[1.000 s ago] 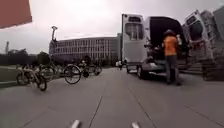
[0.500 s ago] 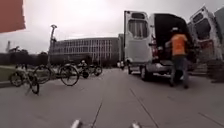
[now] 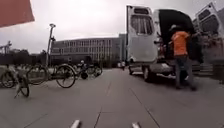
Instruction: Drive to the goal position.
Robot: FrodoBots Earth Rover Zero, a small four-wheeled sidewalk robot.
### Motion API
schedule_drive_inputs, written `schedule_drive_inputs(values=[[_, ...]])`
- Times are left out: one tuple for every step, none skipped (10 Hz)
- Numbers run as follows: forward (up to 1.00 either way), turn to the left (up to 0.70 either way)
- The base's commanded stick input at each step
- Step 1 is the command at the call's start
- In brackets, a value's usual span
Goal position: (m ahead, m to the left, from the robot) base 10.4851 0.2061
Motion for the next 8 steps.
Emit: schedule_drive_inputs(values=[[0.70,0.00],[0.70,0.00],[0.70,0.00],[0.70,-0.01],[0.70,-0.04],[0.70,-0.06],[0.70,-0.06],[0.70,-0.07]])
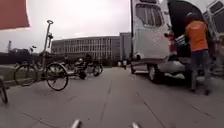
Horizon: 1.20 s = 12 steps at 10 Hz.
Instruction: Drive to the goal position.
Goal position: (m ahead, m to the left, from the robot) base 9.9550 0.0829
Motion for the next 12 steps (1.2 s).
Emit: schedule_drive_inputs(values=[[0.70,-0.07],[0.70,-0.08],[0.70,-0.08],[0.70,-0.08],[0.70,-0.08],[0.70,-0.08],[0.70,-0.02],[0.70,0.00],[0.70,0.00],[0.70,0.00],[0.70,0.00],[0.70,0.00]])
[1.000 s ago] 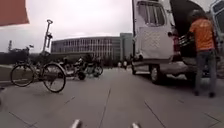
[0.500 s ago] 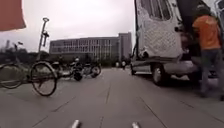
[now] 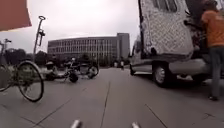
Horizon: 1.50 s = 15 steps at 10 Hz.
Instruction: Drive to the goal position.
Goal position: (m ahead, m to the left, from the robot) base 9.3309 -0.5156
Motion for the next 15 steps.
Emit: schedule_drive_inputs(values=[[0.70,0.00],[0.70,0.00],[0.70,0.00],[0.70,-0.02],[0.70,-0.03],[0.70,-0.06],[0.70,-0.10],[0.70,-0.12],[0.70,-0.13],[0.70,-0.13],[0.70,-0.13],[0.70,-0.13],[0.70,-0.13],[0.70,-0.13],[0.70,-0.13]])
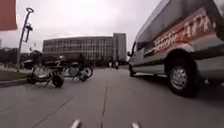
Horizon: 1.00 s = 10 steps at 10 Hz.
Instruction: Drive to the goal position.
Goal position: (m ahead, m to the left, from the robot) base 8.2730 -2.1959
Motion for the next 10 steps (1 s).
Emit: schedule_drive_inputs(values=[[0.70,-0.13],[0.70,-0.13],[0.70,-0.13],[0.70,-0.13],[0.70,-0.13],[0.70,-0.13],[0.70,-0.13],[0.70,-0.13],[0.70,-0.13],[0.70,-0.12]])
